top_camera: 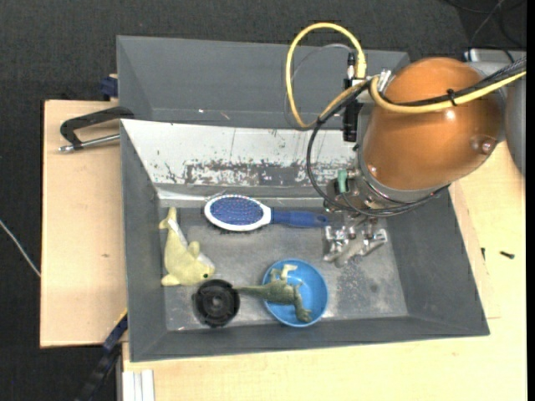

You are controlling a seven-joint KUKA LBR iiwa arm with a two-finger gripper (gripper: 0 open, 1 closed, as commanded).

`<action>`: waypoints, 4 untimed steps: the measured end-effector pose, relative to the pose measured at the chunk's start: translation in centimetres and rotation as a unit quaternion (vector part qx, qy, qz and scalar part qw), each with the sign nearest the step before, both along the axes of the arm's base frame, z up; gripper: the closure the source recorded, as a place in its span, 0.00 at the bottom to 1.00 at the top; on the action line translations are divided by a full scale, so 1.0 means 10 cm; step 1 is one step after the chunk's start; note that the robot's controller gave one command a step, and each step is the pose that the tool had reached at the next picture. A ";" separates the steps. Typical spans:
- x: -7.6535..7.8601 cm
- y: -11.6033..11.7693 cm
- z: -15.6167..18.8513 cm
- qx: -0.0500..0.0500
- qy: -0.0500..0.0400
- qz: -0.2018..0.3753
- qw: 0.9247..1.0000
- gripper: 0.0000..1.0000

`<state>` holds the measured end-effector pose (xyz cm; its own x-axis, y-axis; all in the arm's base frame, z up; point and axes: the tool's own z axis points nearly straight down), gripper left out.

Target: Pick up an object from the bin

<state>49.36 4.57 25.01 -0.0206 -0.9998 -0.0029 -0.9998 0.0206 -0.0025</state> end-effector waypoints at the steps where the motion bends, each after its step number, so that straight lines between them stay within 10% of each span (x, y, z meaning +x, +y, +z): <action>1: 0.50 0.47 -1.12 0.001 0.001 0.046 0.999 1.00; 2: 0.68 0.61 0.25 -0.001 -0.004 0.321 0.947 1.00; 3: 0.40 1.58 -0.62 0.002 0.004 0.351 0.936 1.00; 4: 0.43 1.53 -0.58 0.000 0.001 0.346 0.938 0.00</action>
Offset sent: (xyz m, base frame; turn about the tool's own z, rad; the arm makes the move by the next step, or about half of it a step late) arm 0.0487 0.0431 -0.1093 -0.0910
